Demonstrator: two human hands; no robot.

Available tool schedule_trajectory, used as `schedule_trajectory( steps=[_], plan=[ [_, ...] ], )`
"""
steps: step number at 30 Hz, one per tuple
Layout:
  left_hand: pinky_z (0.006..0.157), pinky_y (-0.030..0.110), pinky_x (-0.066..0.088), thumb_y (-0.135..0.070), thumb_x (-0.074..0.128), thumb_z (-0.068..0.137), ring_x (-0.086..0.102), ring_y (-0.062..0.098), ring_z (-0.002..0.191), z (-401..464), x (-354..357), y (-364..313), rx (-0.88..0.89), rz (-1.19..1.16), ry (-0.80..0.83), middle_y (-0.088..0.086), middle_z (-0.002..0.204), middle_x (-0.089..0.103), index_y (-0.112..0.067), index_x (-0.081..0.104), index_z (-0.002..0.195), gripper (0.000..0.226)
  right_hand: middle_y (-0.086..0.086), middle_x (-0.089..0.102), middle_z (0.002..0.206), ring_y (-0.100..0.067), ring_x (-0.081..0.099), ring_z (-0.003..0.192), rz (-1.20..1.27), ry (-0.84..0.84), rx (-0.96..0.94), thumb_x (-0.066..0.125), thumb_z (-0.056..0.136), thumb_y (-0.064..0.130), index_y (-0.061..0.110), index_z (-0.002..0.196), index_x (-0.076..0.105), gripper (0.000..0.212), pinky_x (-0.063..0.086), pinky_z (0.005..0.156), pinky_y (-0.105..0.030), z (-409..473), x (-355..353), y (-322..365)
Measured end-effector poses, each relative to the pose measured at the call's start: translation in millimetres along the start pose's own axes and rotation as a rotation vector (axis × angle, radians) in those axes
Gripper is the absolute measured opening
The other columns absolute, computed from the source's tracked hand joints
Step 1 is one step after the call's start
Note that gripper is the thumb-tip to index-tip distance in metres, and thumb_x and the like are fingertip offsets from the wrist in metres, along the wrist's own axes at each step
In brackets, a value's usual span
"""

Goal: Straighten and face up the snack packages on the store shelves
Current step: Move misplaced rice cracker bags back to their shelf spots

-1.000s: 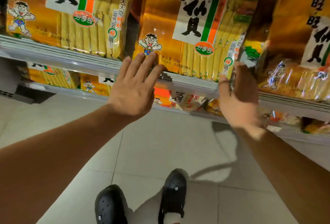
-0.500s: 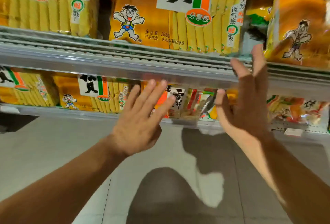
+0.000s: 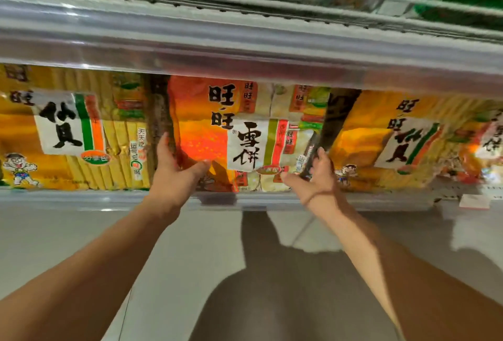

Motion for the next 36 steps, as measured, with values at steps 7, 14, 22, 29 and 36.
schedule_trajectory(
  steps=[7,14,22,29,36],
  plan=[
    [0.073,0.024,0.057,-0.018,0.084,0.071,0.069,0.016,0.098,-11.6,-6.5,-29.2,0.100,-0.013,0.048,0.002,0.109,0.070,-0.019,0.050,0.119,0.060,0.016,0.075,0.092,-0.003,0.071,0.086,0.240,-0.008,-0.053,0.085,0.071,0.022,0.030,0.104,0.059,0.043,0.056,0.069,-0.017,-6.4,-7.8,18.4],
    [0.076,0.044,0.060,-0.033,0.088,0.064,0.071,0.024,0.098,-50.0,-16.4,-30.6,-0.066,-0.013,0.143,0.002,0.108,0.073,-0.023,0.053,0.119,0.066,0.009,0.076,0.095,-0.010,0.073,0.084,0.362,0.110,0.050,0.082,0.075,0.024,0.030,0.097,0.070,0.026,0.057,0.061,-0.021,-42.8,-8.5,21.5],
    [0.070,0.027,0.059,-0.018,0.083,0.071,0.072,0.018,0.094,-196.9,-14.1,-64.8,-0.383,0.037,0.235,-0.001,0.103,0.074,-0.017,0.057,0.119,0.055,0.007,0.076,0.092,-0.012,0.074,0.081,0.308,0.148,0.389,0.084,0.069,0.034,0.036,0.097,0.071,0.031,0.054,0.056,-0.020,-195.3,-76.8,34.3],
    [0.070,0.038,0.060,-0.052,0.086,0.042,0.072,0.020,0.087,-290.2,45.2,-231.6,-0.493,0.293,0.467,-0.004,0.095,0.073,-0.036,0.060,0.105,0.071,0.001,0.077,0.094,-0.022,0.075,0.083,0.356,-0.079,0.571,0.085,0.061,0.038,0.031,0.100,0.072,0.042,0.058,0.061,-0.032,-336.3,-245.0,150.4],
    [0.074,0.029,0.057,-0.044,0.087,0.062,0.069,0.004,0.091,-344.3,171.5,-421.2,-0.311,0.379,0.779,-0.017,0.101,0.071,-0.037,0.054,0.108,0.056,0.002,0.076,0.102,-0.021,0.073,0.091,0.427,-0.344,0.541,0.087,0.061,0.045,0.033,0.105,0.069,0.049,0.057,0.084,-0.047,-422.7,-420.0,277.2]
  ],
)
Point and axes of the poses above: each hand's wrist, its own z-axis towards the middle knuckle, its own x-axis out of the palm, y = z × x, the point moved 7 cm from there along z, towards the middle knuckle
